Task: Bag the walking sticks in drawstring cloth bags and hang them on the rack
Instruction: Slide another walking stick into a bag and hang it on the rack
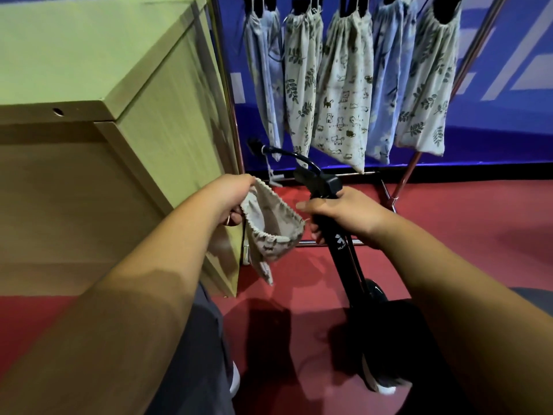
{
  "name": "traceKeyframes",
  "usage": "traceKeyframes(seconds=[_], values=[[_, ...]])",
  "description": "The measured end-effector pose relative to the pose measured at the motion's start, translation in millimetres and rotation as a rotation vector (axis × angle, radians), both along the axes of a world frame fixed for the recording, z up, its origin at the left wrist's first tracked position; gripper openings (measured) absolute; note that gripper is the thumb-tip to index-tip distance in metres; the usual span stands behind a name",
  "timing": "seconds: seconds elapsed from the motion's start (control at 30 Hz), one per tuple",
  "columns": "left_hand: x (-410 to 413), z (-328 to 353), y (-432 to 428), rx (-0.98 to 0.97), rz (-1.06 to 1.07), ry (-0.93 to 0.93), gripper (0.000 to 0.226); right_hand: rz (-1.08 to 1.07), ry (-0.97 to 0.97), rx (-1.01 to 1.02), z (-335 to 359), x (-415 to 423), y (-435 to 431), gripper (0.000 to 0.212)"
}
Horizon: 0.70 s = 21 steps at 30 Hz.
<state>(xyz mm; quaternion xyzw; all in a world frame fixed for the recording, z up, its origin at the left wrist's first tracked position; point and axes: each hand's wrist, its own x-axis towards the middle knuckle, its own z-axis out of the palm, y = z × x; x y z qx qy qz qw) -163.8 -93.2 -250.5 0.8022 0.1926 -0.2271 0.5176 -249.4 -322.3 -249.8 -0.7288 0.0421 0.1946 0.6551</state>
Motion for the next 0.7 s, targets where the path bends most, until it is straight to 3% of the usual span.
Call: traceKeyframes(seconds=[0.2, 0.7], values=[[-5.9, 8.6, 2.2, -0.088, 0.040, 0.048, 0.034, 0.074, 0.034, -0.013, 0.2, -1.5, 2.6, 0.025], [10.7, -2.4, 20.9, -0.170, 0.188, 0.019, 0.036, 0.203, 0.128, -0.269, -19.4, 2.0, 6.2, 0.010]])
